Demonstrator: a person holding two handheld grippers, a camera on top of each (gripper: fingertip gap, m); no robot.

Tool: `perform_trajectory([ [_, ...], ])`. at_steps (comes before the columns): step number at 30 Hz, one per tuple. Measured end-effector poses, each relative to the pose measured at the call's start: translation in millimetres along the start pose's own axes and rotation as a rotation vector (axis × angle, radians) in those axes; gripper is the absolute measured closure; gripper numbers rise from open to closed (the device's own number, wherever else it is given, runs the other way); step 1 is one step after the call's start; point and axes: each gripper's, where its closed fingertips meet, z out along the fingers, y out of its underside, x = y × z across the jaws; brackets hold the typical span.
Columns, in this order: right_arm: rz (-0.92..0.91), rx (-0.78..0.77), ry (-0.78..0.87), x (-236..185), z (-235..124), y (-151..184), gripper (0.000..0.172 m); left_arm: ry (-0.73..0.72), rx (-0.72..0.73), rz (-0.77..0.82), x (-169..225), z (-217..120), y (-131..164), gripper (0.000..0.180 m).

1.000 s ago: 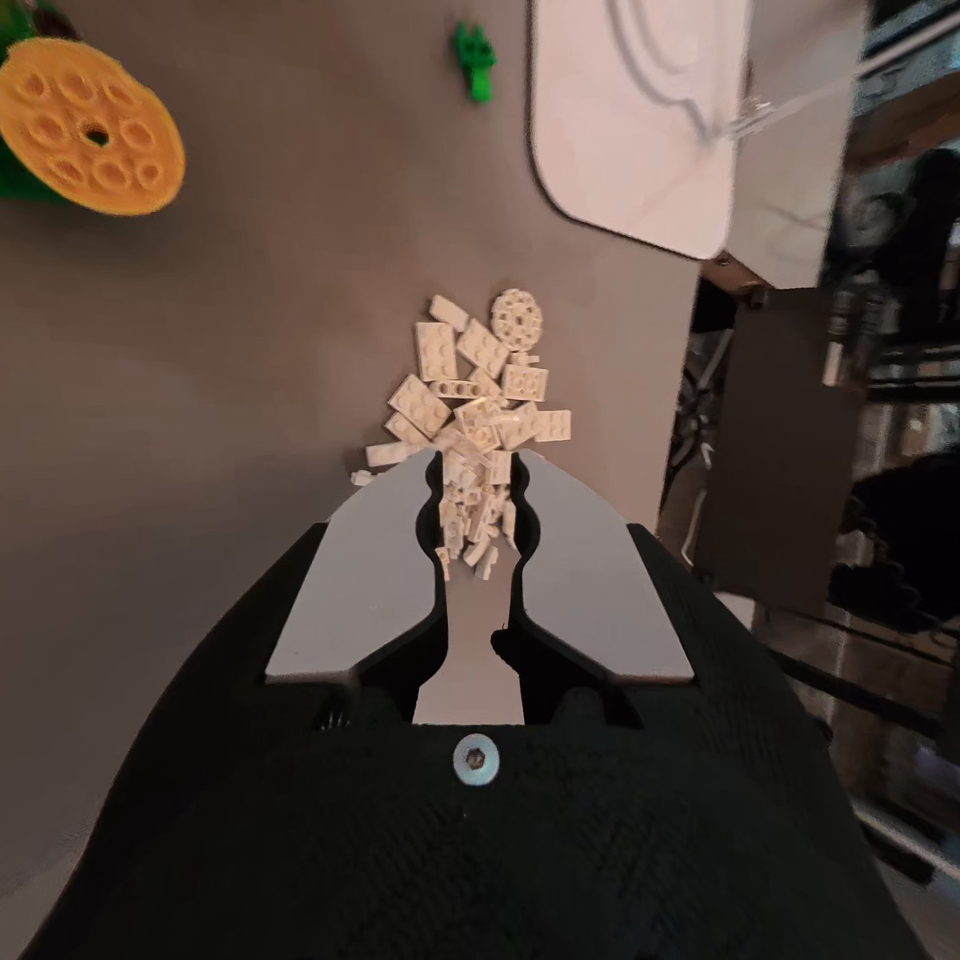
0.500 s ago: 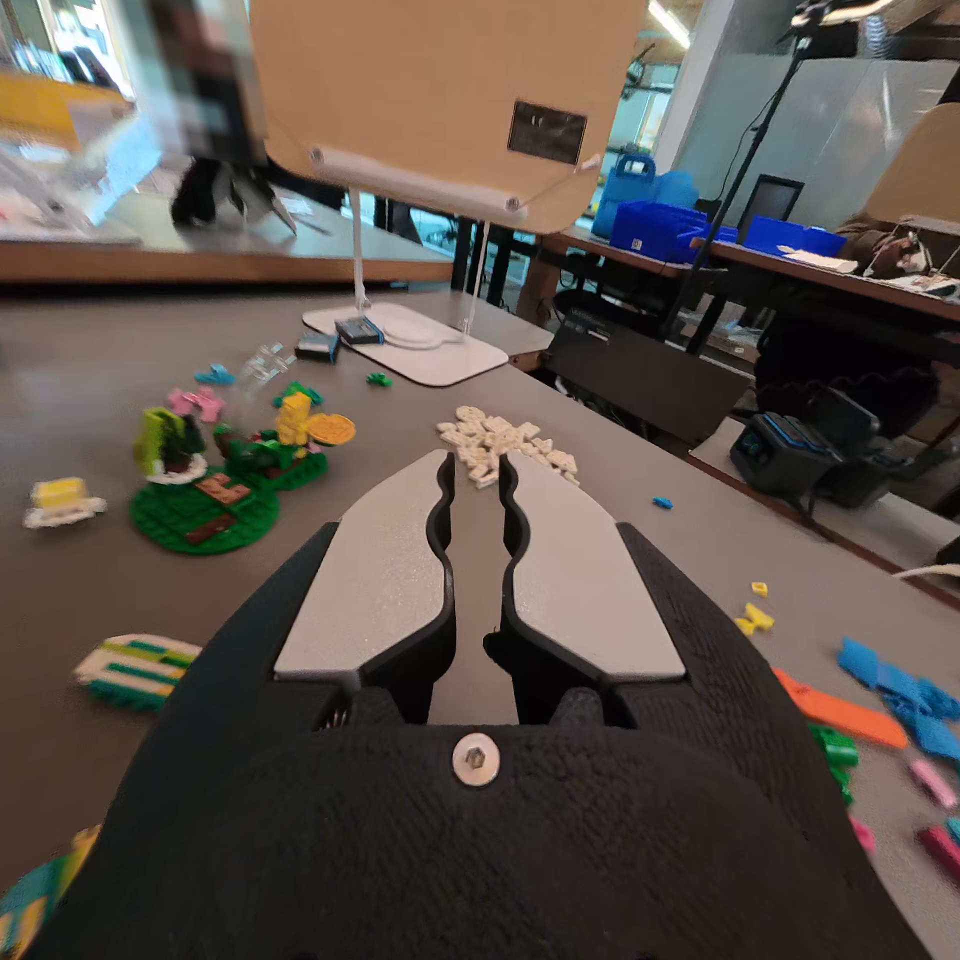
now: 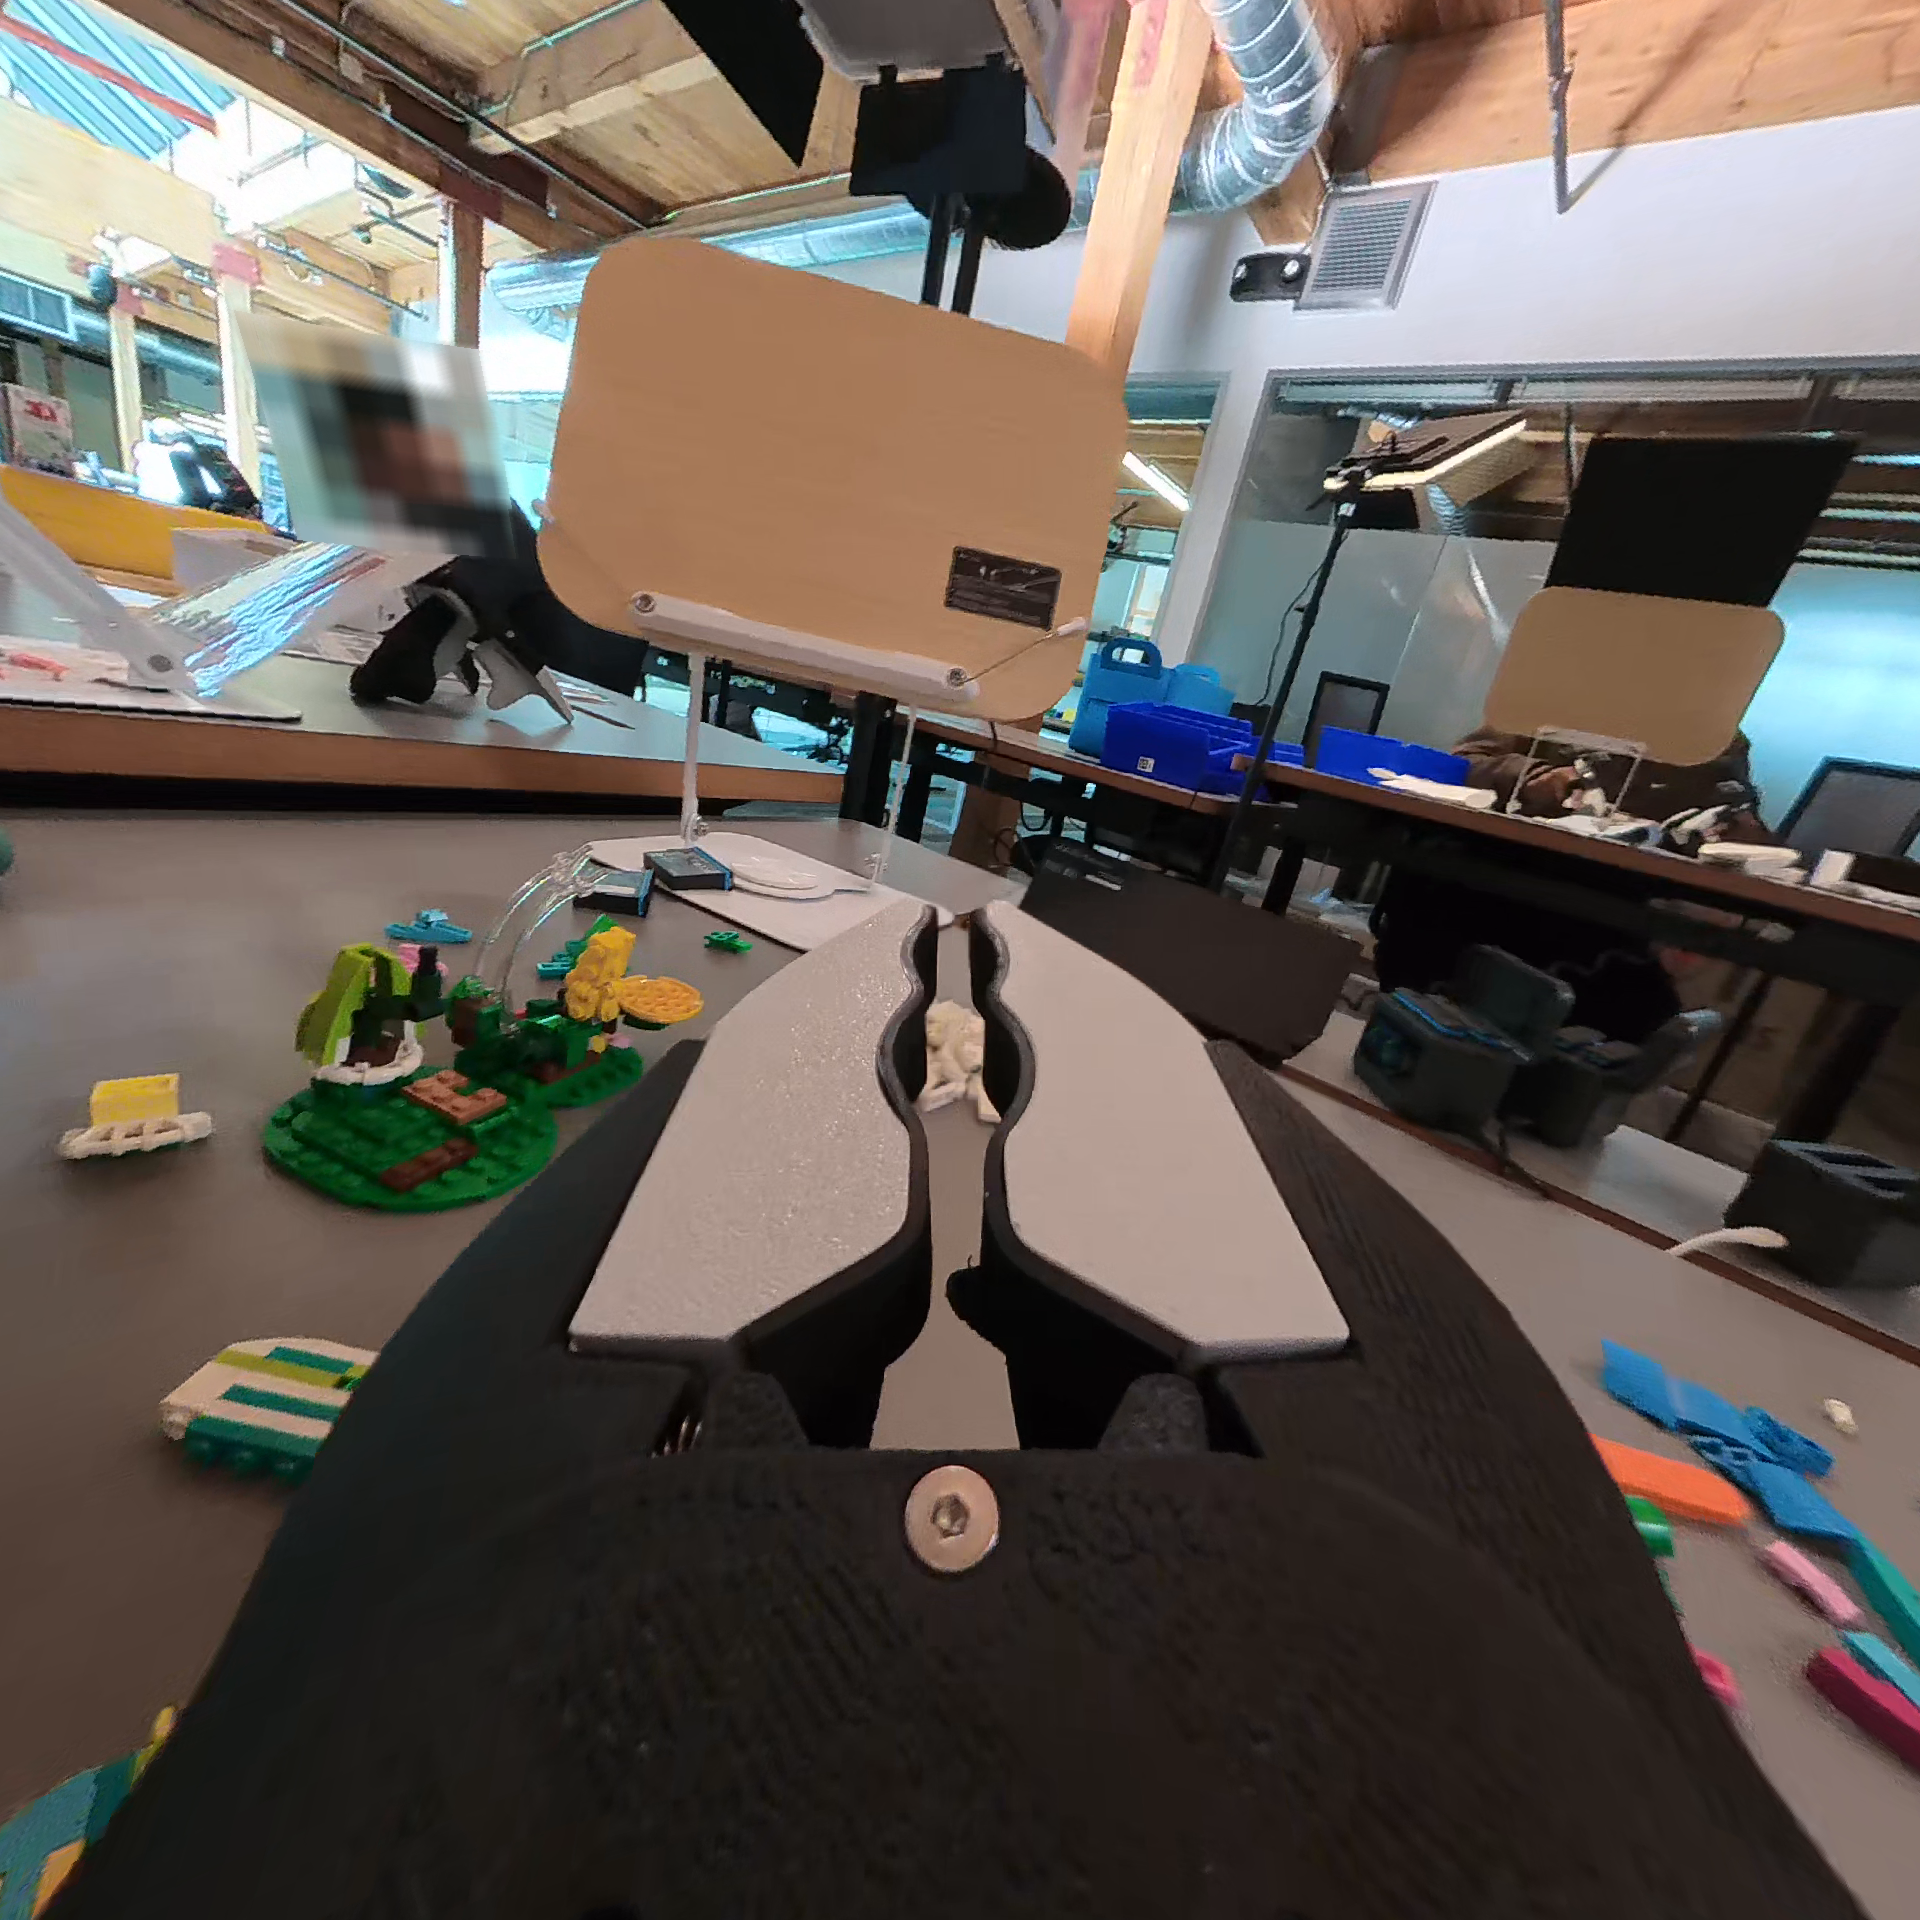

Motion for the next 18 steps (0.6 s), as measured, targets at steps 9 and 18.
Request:
perform_trajectory([
  [9,0.1,-0.029,-0.014,2,2,9,0.168,-0.023,-0.023,-0.264,-2,-2,11,0.18],
  [18,0.086,-0.022,-0.029,-2,1,8,0.169,0.085,-0.02,-0.229,29,-3,6,0.18],
])
